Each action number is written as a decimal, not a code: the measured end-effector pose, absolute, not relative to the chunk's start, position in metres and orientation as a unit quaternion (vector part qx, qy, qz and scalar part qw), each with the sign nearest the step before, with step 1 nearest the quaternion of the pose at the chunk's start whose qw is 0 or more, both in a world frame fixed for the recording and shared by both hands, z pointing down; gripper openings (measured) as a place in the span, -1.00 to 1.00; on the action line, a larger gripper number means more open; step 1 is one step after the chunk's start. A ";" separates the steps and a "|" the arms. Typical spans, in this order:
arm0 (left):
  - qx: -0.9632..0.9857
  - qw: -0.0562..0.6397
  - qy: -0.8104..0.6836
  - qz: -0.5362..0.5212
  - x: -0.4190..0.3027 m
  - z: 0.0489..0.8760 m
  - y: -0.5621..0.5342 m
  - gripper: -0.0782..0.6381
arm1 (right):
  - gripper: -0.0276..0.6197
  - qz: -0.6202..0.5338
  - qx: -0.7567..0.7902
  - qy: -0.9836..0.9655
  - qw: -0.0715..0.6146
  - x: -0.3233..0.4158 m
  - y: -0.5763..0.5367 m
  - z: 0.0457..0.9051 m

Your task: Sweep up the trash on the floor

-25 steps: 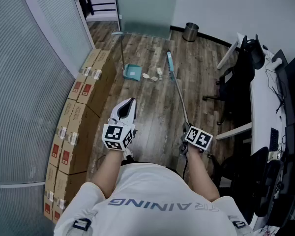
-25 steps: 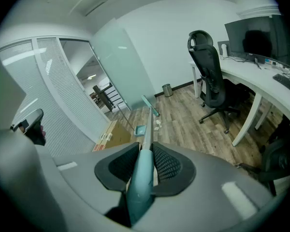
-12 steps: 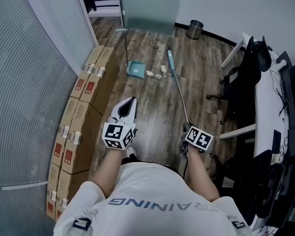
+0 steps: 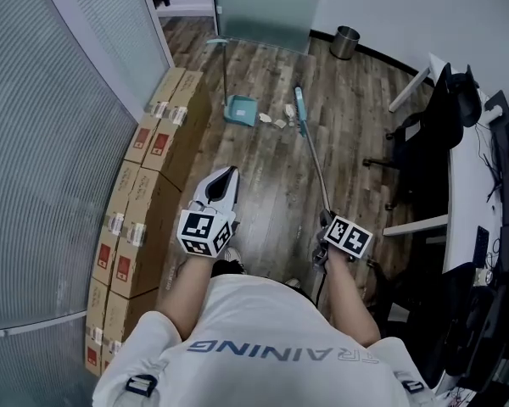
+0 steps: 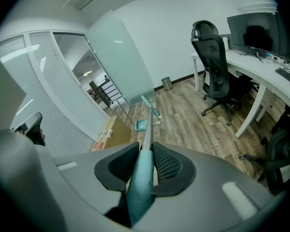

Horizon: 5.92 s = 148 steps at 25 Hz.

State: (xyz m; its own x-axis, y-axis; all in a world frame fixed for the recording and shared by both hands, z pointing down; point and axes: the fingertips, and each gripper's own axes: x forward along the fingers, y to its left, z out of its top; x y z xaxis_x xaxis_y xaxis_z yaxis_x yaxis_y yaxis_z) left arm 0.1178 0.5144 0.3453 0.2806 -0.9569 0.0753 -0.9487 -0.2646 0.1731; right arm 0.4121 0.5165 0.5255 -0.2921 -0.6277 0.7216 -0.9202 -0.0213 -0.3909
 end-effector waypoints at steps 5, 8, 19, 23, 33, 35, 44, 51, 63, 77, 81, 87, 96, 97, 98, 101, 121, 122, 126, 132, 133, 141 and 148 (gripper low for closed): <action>0.803 0.087 -0.589 -0.031 0.083 0.345 0.497 -0.77 | -0.59 0.429 0.581 -0.672 0.167 0.382 0.503 0.527; 0.804 0.089 -0.587 -0.036 0.059 0.349 0.488 -0.77 | -0.59 0.424 0.585 -0.675 0.152 0.362 0.491 0.521; 0.795 0.118 -0.593 -0.052 0.013 0.362 0.454 -0.77 | -0.59 0.412 0.589 -0.680 0.149 0.328 0.440 0.500; 0.783 0.122 -0.608 -0.045 -0.003 0.369 0.434 -0.77 | -0.59 0.421 0.581 -0.679 0.157 0.319 0.407 0.511; 0.766 0.113 -0.632 -0.032 -0.015 0.361 0.329 -0.77 | -0.59 0.441 0.550 -0.689 0.167 0.304 0.294 0.529; 0.768 0.105 -0.632 -0.025 -0.005 0.354 0.301 -0.77 | -0.59 0.444 0.547 -0.690 0.166 0.310 0.267 0.530; 0.759 0.085 -0.645 -0.003 0.032 0.339 0.190 -0.77 | -0.59 0.449 0.531 -0.699 0.166 0.348 0.151 0.537; 0.757 0.094 -0.647 0.004 0.030 0.347 0.127 -0.77 | -0.59 0.460 0.526 -0.693 0.175 0.351 0.091 0.548; 0.795 0.132 -0.593 0.003 -0.018 0.391 -0.019 -0.77 | -0.59 0.467 0.565 -0.652 0.195 0.305 -0.001 0.571; 0.813 0.184 -0.552 0.027 -0.156 0.441 -0.171 -0.77 | -0.59 0.497 0.604 -0.594 0.189 0.204 -0.106 0.563; 0.814 0.190 -0.547 0.041 -0.165 0.451 -0.192 -0.77 | -0.59 0.509 0.600 -0.589 0.183 0.192 -0.124 0.567; 0.810 0.202 -0.546 0.072 -0.151 0.470 -0.207 -0.77 | -0.59 0.525 0.583 -0.590 0.191 0.200 -0.136 0.589; 0.803 0.200 -0.556 0.078 -0.126 0.486 -0.207 -0.77 | -0.59 0.553 0.542 -0.589 0.231 0.224 -0.132 0.643; 0.802 0.206 -0.555 0.079 -0.126 0.493 -0.204 -0.77 | -0.59 0.556 0.540 -0.586 0.237 0.222 -0.128 0.647; 0.803 0.213 -0.551 0.077 -0.126 0.498 -0.202 -0.77 | -0.59 0.558 0.538 -0.583 0.244 0.219 -0.123 0.650; 0.824 0.226 -0.515 0.065 -0.120 0.506 -0.201 -0.75 | -0.59 0.565 0.539 -0.569 0.255 0.213 -0.111 0.654; 0.827 0.125 -0.267 0.480 -0.186 0.688 -0.285 0.15 | -0.59 0.577 0.598 -0.506 0.232 0.182 -0.088 0.668; 0.823 0.132 -0.255 0.490 -0.185 0.697 -0.288 0.14 | -0.59 0.578 0.597 -0.505 0.233 0.181 -0.088 0.668; 0.812 0.160 -0.211 0.520 -0.179 0.725 -0.286 -0.36 | -0.59 0.583 0.594 -0.500 0.237 0.182 -0.083 0.672; 0.828 0.165 -0.189 0.502 -0.163 0.730 -0.281 -0.48 | -0.58 0.595 0.586 -0.485 0.260 0.183 -0.073 0.691; 0.830 0.167 -0.190 0.497 -0.163 0.731 -0.281 -0.49 | -0.58 0.596 0.583 -0.482 0.267 0.182 -0.071 0.696; 0.830 0.172 -0.183 0.498 -0.164 0.735 -0.279 -0.49 | -0.58 0.603 0.562 -0.461 0.328 0.166 -0.053 0.743; 0.833 0.179 -0.188 0.489 -0.163 0.734 -0.277 -0.49 | -0.58 0.629 0.516 -0.457 0.360 0.116 -0.034 0.771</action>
State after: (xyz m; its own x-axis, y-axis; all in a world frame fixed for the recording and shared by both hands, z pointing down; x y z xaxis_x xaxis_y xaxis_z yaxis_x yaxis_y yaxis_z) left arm -0.1633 -0.2772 0.7344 0.4514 -0.1379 0.8816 -0.4880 -0.8653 0.1146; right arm 0.1159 -0.0339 0.7713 -0.2094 -0.0189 0.9777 -0.9239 -0.3238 -0.2041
